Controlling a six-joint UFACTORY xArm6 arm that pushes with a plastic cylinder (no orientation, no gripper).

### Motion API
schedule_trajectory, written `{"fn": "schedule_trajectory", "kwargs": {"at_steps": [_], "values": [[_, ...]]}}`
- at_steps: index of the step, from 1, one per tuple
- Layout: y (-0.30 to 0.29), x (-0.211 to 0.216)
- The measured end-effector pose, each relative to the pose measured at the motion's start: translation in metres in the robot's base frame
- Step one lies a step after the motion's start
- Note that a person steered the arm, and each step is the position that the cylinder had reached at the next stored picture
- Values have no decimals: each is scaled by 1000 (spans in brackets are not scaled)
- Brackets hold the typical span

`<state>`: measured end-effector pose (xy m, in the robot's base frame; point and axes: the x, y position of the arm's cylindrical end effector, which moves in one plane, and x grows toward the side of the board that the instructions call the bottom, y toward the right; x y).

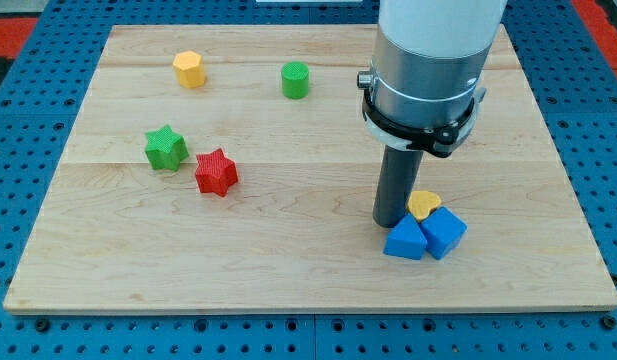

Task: Slide yellow hexagon towards yellow heart

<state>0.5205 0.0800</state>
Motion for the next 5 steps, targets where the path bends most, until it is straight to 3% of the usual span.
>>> {"fn": "schedule_trajectory", "kwargs": {"at_steps": [5], "values": [[-33, -97]]}}
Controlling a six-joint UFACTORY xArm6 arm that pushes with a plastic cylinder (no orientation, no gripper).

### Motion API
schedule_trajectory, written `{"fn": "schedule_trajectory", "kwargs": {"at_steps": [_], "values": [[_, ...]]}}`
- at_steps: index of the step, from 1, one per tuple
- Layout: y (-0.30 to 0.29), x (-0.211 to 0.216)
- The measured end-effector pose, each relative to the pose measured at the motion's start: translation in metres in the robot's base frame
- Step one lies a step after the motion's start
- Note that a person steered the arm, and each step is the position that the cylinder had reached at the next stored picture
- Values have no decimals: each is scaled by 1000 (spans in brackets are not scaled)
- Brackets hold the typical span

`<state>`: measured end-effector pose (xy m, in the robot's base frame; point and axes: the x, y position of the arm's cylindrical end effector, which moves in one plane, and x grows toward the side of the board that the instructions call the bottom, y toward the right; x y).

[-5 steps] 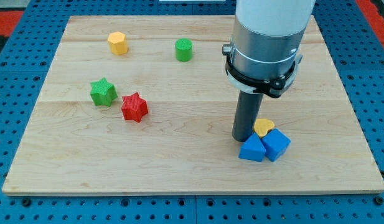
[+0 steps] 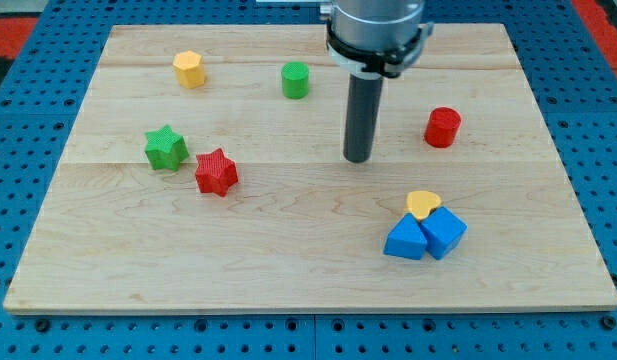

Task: Slide yellow hexagon towards yellow heart

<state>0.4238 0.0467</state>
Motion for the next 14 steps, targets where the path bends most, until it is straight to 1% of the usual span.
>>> {"fn": "schedule_trajectory", "kwargs": {"at_steps": [3, 7, 9, 10, 11, 12, 13, 14], "values": [[-81, -45], [-253, -97], [-257, -157], [-210, -146], [-208, -146], [-188, -163], [-160, -169], [-163, -165]]}}
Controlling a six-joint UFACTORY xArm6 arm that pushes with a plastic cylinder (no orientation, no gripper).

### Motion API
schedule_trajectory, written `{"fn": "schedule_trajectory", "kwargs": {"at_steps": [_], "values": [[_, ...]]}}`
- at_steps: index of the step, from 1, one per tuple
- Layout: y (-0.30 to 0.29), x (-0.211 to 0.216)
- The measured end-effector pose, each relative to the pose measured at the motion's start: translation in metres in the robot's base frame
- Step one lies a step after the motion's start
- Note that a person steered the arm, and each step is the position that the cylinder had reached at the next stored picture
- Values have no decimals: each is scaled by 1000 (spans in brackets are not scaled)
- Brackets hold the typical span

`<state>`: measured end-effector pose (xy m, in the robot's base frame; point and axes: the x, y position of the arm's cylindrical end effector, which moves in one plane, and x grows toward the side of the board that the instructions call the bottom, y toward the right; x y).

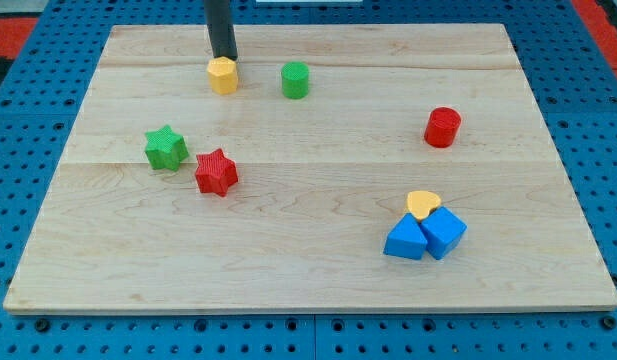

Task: Slide yellow hexagon towards yellow heart

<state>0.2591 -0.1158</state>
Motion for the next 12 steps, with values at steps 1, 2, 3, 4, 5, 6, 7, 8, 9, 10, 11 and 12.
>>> {"fn": "schedule_trajectory", "kwargs": {"at_steps": [1, 2, 3, 4, 5, 6, 7, 8, 9, 10, 11, 12], "values": [[-1, 5], [-1, 26], [-14, 39], [-38, 40], [-40, 49], [-30, 56], [-11, 63], [9, 68], [19, 63], [24, 71], [24, 87], [24, 102]]}}
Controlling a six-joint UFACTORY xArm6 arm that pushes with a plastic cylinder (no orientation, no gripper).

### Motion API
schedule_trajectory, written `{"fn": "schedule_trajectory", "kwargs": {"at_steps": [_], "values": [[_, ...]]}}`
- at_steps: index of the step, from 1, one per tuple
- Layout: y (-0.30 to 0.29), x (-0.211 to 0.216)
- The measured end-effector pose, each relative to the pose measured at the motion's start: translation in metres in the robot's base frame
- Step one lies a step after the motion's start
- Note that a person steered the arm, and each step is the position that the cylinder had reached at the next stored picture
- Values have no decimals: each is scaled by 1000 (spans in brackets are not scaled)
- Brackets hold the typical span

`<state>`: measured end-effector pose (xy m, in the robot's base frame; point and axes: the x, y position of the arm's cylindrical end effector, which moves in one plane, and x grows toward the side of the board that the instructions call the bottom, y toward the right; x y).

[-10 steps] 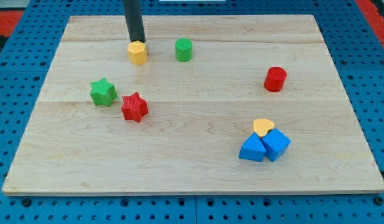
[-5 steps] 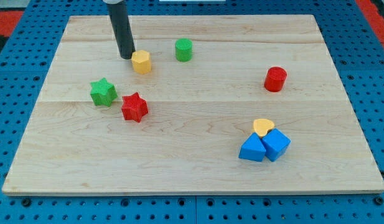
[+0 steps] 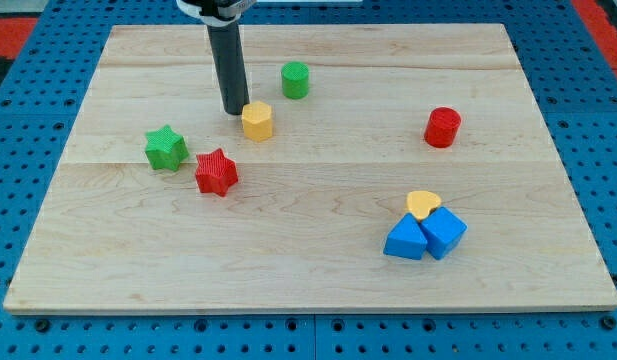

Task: Slide yellow hexagon towards yellow heart

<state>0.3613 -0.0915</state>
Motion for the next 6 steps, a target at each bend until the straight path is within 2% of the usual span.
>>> {"fn": "schedule_trajectory", "kwargs": {"at_steps": [2, 4, 6], "values": [[7, 18], [78, 18], [82, 41]]}}
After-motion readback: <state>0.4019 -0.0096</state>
